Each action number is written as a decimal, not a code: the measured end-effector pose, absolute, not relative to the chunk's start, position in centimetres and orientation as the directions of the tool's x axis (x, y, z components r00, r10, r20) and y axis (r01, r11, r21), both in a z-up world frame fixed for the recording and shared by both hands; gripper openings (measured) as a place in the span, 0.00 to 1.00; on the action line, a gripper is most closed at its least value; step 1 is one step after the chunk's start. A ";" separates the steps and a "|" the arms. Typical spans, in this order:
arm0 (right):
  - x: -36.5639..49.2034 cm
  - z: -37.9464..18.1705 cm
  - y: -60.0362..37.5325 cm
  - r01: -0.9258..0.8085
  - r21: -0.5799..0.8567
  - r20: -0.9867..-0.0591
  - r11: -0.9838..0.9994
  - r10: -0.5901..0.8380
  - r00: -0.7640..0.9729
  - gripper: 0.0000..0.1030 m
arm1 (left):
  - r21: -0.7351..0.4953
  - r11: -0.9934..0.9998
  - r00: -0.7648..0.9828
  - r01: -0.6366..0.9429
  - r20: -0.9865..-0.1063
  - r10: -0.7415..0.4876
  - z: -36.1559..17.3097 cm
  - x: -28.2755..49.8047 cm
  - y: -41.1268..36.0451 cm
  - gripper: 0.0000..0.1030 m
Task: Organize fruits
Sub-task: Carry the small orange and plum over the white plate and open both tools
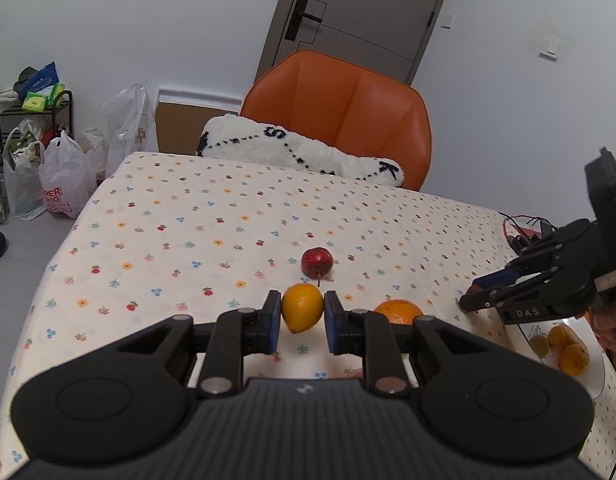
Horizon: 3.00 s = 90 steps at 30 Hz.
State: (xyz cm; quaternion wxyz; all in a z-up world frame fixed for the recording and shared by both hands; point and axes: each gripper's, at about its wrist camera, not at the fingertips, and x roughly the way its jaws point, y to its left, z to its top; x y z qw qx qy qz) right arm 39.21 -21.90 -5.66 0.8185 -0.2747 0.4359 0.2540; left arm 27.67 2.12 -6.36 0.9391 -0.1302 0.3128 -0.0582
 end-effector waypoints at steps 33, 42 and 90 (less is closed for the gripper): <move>29.8 0.1 -30.0 -0.501 -0.072 -0.614 0.863 0.357 0.704 0.22 | -0.099 0.980 0.819 0.170 -0.539 -0.196 -0.4 23.7 -4.7 0.20; 27.4 -0.1 -33.5 -0.431 -0.013 -0.570 0.902 0.348 0.745 0.22 | -0.038 0.957 0.794 0.286 -0.551 -0.259 0.7 24.7 -7.9 0.20; 22.7 -4.7 -35.7 -0.192 0.105 -0.548 0.976 0.217 0.808 0.34 | -0.033 0.866 0.678 0.499 -0.608 -0.414 -3.0 27.5 -13.2 0.51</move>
